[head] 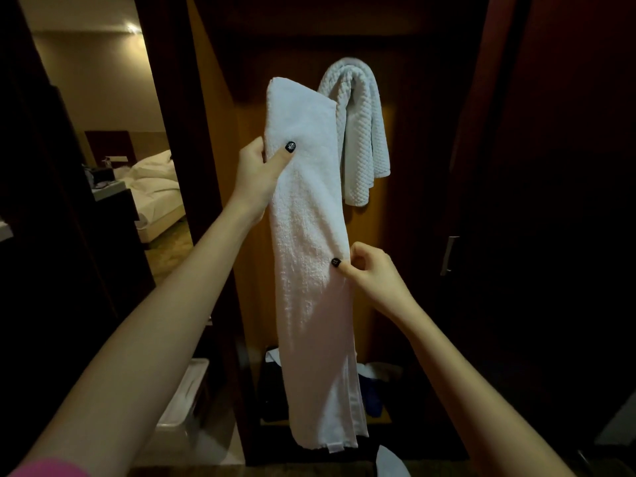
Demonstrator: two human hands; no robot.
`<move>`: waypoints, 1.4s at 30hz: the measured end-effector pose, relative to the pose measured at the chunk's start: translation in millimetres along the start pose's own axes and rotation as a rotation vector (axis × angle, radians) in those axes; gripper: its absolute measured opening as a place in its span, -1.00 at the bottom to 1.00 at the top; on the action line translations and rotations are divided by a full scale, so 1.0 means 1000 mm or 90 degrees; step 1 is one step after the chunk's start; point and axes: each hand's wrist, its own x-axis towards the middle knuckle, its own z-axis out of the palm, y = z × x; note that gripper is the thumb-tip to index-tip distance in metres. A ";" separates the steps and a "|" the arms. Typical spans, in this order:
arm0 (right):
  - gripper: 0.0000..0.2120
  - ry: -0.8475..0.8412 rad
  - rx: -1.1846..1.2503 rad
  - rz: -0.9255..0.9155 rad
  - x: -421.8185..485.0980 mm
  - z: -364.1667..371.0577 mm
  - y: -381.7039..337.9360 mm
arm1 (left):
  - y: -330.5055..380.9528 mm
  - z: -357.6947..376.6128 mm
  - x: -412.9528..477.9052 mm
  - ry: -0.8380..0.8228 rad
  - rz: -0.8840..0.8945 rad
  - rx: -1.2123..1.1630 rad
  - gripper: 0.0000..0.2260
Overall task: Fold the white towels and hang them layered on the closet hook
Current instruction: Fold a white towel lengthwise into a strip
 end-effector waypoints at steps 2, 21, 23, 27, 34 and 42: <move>-0.72 -0.011 -0.082 -0.020 -0.002 -0.002 -0.004 | 0.002 0.002 -0.001 -0.005 0.030 0.061 -0.86; -0.53 -0.200 -0.043 0.201 -0.025 0.087 0.065 | 0.010 0.003 0.014 0.148 0.011 0.019 -0.84; -0.53 -0.160 -0.003 0.209 -0.027 0.093 0.071 | 0.011 -0.001 0.019 0.164 -0.002 0.025 -0.83; -0.68 -0.070 0.131 0.227 -0.027 0.087 0.084 | 0.010 -0.017 0.027 0.198 -0.033 0.021 -0.88; -0.70 0.016 0.204 0.244 -0.022 0.061 0.102 | -0.003 -0.029 0.029 0.258 -0.078 -0.030 -0.93; -0.70 0.013 0.179 0.233 -0.012 0.035 0.112 | -0.012 -0.029 0.031 0.284 -0.114 -0.108 -0.82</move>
